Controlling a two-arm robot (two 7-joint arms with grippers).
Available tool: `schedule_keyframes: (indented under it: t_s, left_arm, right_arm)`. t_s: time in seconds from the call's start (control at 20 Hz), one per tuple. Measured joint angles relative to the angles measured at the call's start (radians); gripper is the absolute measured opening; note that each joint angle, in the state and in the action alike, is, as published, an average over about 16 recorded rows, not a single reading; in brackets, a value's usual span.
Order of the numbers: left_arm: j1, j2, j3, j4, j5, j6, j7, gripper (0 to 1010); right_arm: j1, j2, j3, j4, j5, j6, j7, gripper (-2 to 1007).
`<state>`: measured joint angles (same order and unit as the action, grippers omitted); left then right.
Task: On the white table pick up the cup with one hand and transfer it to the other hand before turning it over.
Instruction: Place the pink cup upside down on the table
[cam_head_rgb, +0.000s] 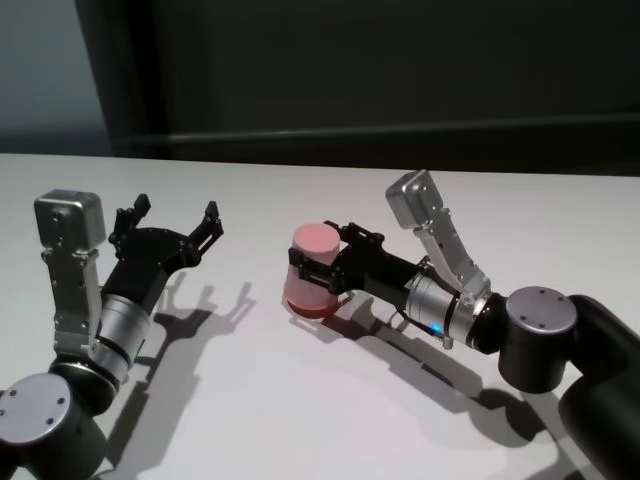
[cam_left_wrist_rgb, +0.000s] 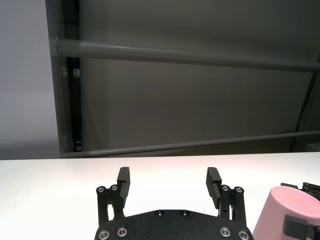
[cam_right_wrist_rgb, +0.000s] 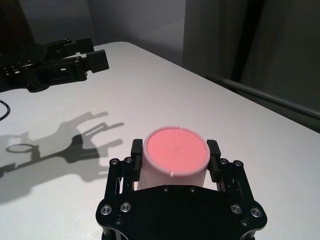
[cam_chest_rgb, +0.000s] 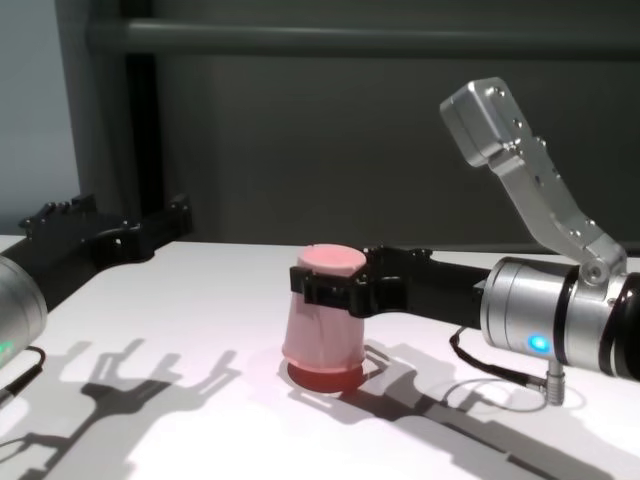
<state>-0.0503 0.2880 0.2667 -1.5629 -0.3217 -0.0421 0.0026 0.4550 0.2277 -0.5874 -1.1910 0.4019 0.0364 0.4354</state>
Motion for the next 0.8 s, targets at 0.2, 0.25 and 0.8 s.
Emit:
schedule_keyframes:
  t_s: [0.2, 0.25, 0.8]
  left_arm:
    - [0.000, 0.000, 0.000, 0.000, 0.000, 0.000, 0.000, 1003]
    - [0.000, 0.000, 0.000, 0.000, 0.000, 0.000, 0.000, 1003]
    - [0.000, 0.000, 0.000, 0.000, 0.000, 0.000, 0.000, 1003]
  right_arm:
    - [-0.003, -0.007, 0.008, 0.006, -0.003, 0.004, 0.006, 744]
    - [-0.003, -0.009, 0.010, 0.008, -0.004, 0.005, 0.007, 749]
    - [-0.006, -0.033, 0.033, 0.030, -0.025, 0.013, 0.007, 907]
